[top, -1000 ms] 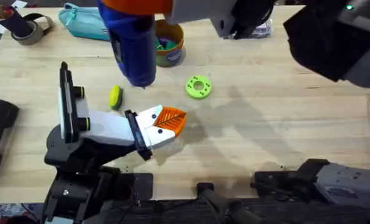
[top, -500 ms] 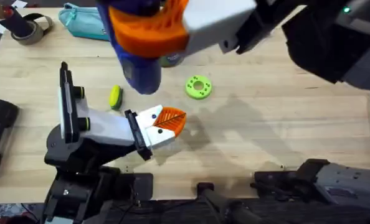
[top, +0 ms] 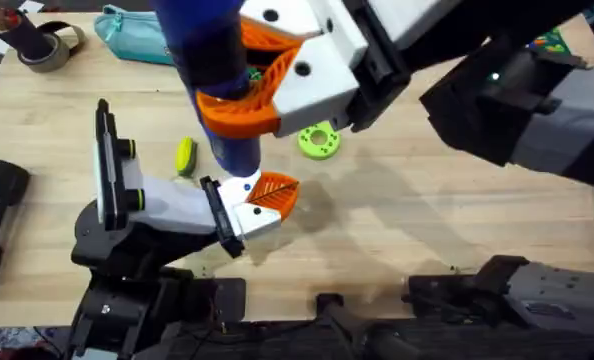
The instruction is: Pick up the gripper from the table and insert it into the empty holder that is missing its gripper. Then pick up a screw, insert it into the mounting hole, and use the screwdriver to tighten it. Finally, clean up the table by picking up the vegetable and placing it into the bucket.
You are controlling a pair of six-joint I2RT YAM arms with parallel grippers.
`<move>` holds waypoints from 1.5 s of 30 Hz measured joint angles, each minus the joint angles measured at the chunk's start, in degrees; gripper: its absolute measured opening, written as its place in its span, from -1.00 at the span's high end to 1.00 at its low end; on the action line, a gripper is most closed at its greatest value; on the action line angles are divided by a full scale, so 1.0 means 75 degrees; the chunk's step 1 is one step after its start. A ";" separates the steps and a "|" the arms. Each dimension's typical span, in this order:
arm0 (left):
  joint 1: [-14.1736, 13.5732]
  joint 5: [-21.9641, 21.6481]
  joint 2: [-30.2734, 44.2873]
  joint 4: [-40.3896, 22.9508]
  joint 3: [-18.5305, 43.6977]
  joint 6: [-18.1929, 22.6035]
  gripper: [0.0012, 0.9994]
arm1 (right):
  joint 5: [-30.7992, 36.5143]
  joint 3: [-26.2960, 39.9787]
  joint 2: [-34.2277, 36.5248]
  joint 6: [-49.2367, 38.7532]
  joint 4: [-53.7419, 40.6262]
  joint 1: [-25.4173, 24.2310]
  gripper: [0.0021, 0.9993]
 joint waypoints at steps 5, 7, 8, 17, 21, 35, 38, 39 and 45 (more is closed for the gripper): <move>0.0000 0.0000 0.0000 0.0000 0.0000 0.0005 0.98 | 0.0236 -0.0159 0.0000 -0.0076 0.0024 0.0042 0.93; 0.0000 0.0000 0.0000 0.0000 0.0000 0.0003 0.98 | 0.0354 -0.0254 0.0000 -0.0109 0.0132 0.0079 0.94; 0.0000 0.0000 0.0000 0.0000 0.0000 0.0005 0.98 | 0.0405 -0.0310 0.0000 -0.0119 0.0201 0.0097 0.93; 0.0000 0.0000 0.0000 0.0000 0.0000 0.0005 0.98 | 0.0757 -0.0776 0.0000 -0.0150 0.0481 0.0178 0.93; 0.0000 0.0000 0.0000 0.0000 0.0000 0.0004 0.98 | 0.0896 -0.0940 0.0000 -0.0167 0.0490 0.0178 0.93; 0.0000 0.0000 0.0000 0.0000 0.0000 0.0005 0.98 | 0.0988 -0.1014 0.0000 -0.0297 0.0395 0.0178 0.93; 0.0000 0.0000 0.0000 0.0000 0.0000 0.0005 0.98 | 0.0986 -0.1014 0.0000 -0.0315 0.0373 0.0178 0.93; 0.0000 0.0000 0.0000 0.0000 0.0000 0.0005 0.98 | 0.0988 -0.1014 0.0000 -0.0319 0.0374 0.0178 0.93; 0.0000 0.0000 0.0000 0.0000 0.0000 0.0005 0.98 | 0.0985 -0.1014 0.0000 -0.0326 0.0382 0.0184 0.93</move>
